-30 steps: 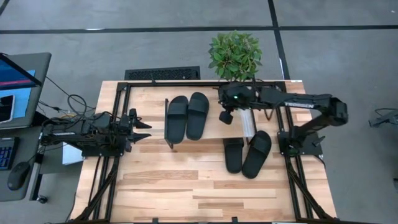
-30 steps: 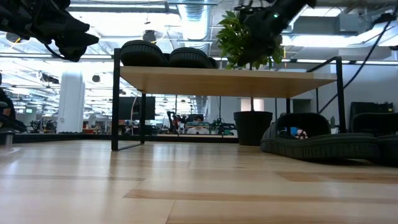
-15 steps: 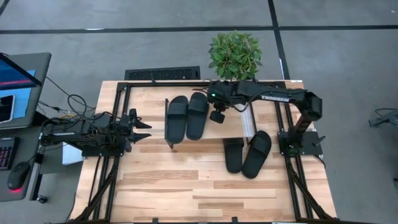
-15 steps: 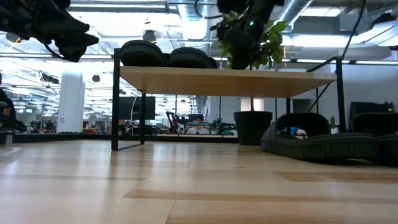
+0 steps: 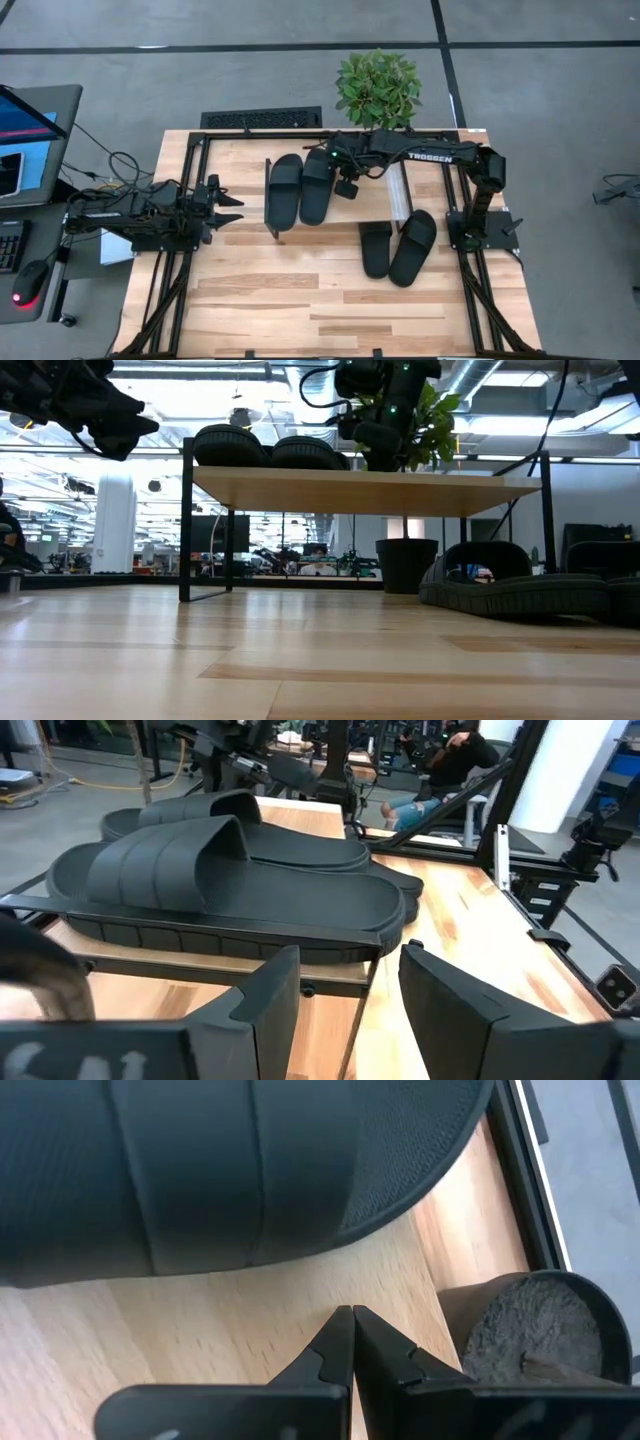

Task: Pick and place slides into the shelf
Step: Put the black slide on the shelf

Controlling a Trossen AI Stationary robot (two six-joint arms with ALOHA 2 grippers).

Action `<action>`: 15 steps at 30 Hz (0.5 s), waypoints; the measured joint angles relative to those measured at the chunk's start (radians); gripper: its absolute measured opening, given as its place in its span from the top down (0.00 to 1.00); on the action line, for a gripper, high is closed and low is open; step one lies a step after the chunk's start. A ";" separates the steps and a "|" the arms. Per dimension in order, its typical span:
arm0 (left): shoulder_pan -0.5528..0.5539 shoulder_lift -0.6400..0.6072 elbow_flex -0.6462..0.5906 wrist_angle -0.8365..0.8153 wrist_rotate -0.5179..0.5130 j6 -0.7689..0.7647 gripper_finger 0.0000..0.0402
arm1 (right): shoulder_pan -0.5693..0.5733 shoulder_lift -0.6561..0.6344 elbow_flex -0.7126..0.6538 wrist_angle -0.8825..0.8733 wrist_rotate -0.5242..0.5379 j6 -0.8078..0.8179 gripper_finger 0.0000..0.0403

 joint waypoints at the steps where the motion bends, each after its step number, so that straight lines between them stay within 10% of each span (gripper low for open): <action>1: 0.000 0.000 0.000 -0.001 -0.006 0.000 0.60 | 0.000 0.000 0.000 0.004 0.000 0.000 1.00; 15: 0.000 0.000 0.000 -0.004 -0.011 0.010 0.60 | 0.017 0.000 0.000 0.061 -0.006 -0.010 1.00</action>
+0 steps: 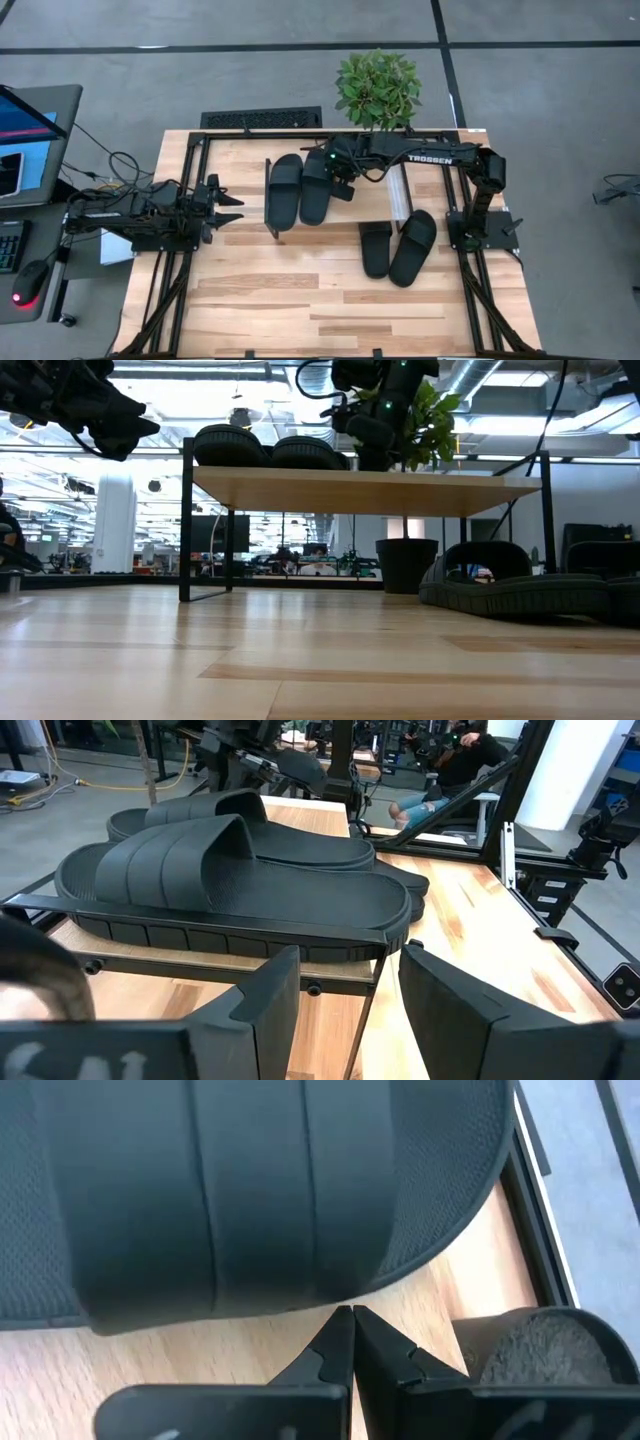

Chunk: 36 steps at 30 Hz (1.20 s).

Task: Pick and place slides into the shelf
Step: Put the black slide on the shelf

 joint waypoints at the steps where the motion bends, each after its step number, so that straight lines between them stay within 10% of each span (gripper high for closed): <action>1: 0.000 0.000 0.000 0.000 0.000 0.000 0.60 | 0.002 0.000 0.000 0.003 0.000 0.000 1.00; 36: 0.000 0.000 0.000 -0.004 0.000 0.001 0.60 | 0.004 -0.004 0.078 -0.048 0.104 -0.051 1.00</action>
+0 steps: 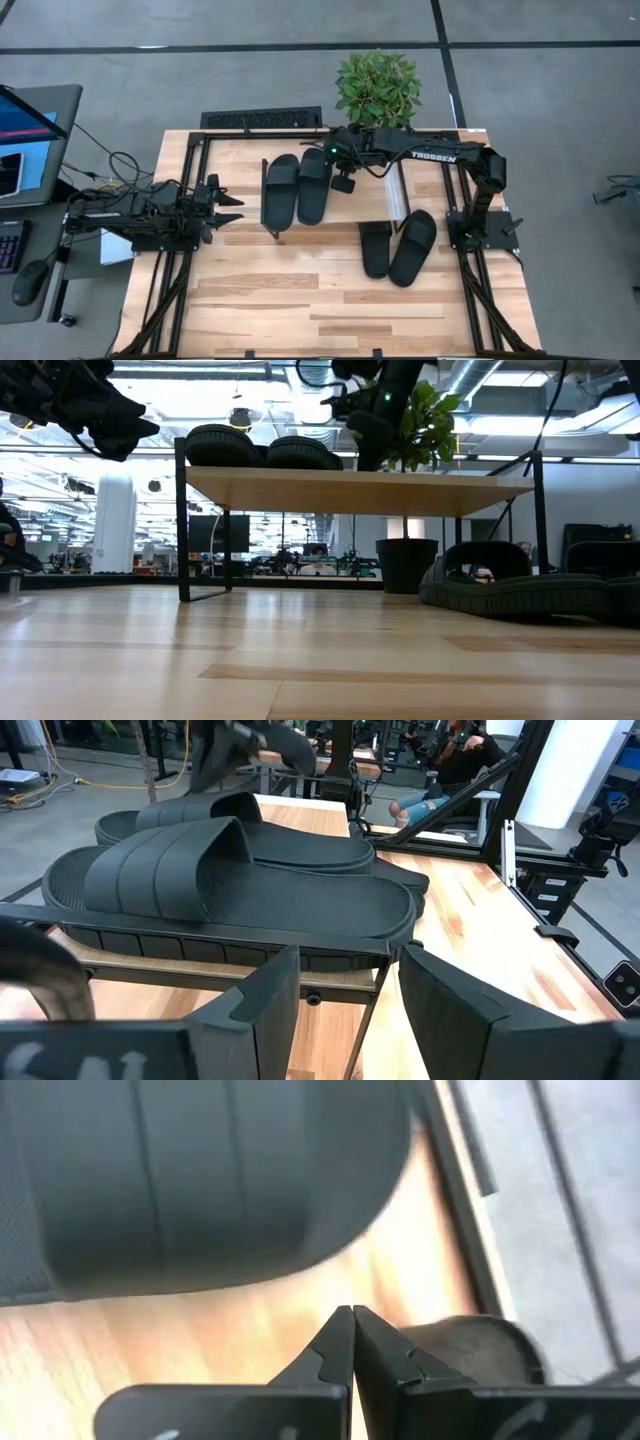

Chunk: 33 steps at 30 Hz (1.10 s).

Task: Pick and place slides into the shelf
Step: Put the black slide on the shelf

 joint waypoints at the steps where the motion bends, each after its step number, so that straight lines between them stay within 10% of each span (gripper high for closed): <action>1: 0.000 0.000 0.000 0.000 0.000 0.000 0.60 | 0.004 0.000 0.019 -0.011 0.014 0.000 1.00; 15: 0.000 0.000 0.000 0.003 0.001 0.000 0.60 | 0.276 -0.308 0.029 0.094 0.238 0.008 1.00; 33: -0.139 0.000 0.000 0.077 0.006 -0.006 0.60 | 0.679 -1.002 -0.867 0.398 0.715 0.514 1.00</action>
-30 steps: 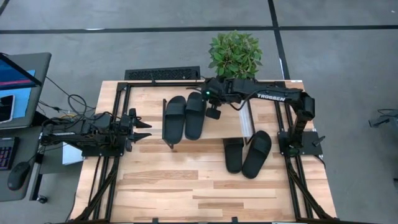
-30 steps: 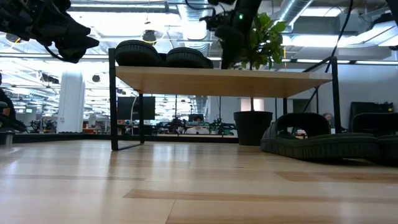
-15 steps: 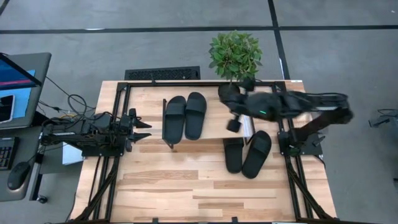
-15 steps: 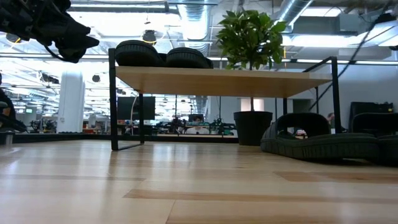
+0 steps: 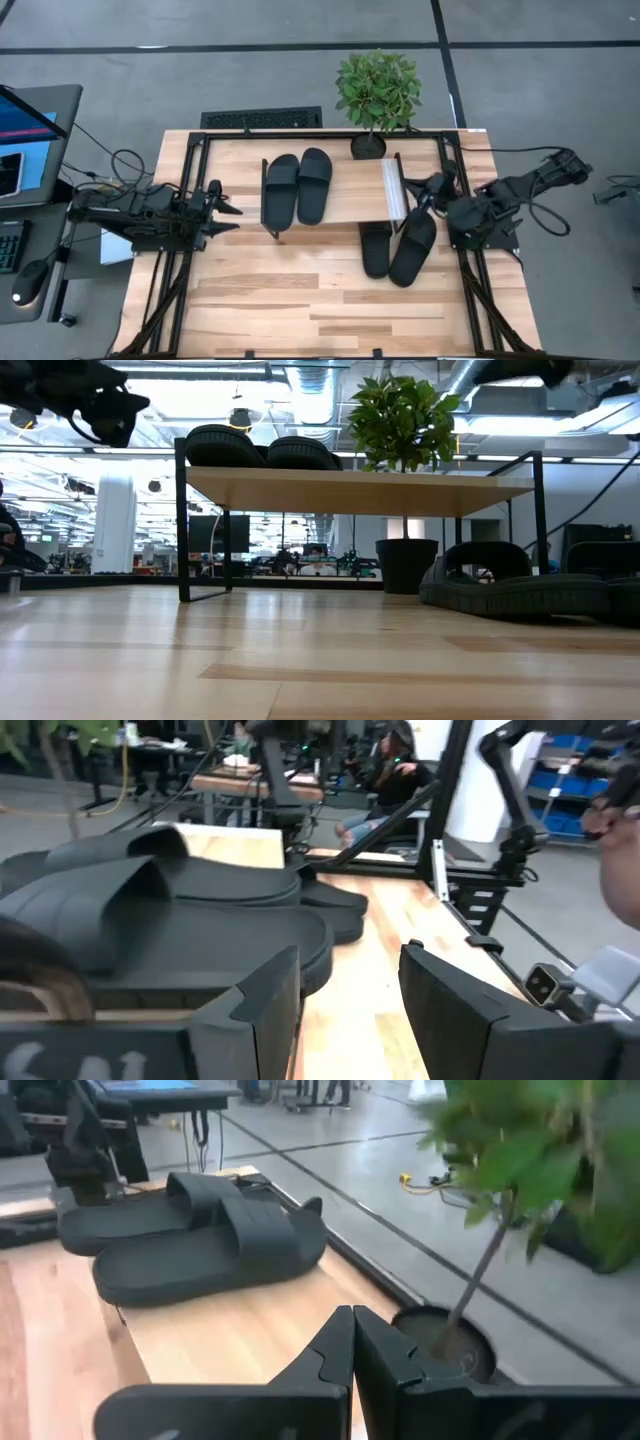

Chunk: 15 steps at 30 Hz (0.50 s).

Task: Pick and place slides into the shelf
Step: Put the black slide on the shelf

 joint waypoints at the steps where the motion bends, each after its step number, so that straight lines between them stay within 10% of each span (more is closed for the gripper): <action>1: -0.007 0.000 0.000 0.005 0.000 0.004 0.60 | 0.017 -0.018 -0.038 0.022 0.014 0.024 1.00; 15: -0.116 0.000 0.000 0.039 0.000 0.006 0.60 | 0.347 -0.017 -0.329 0.318 0.052 0.212 1.00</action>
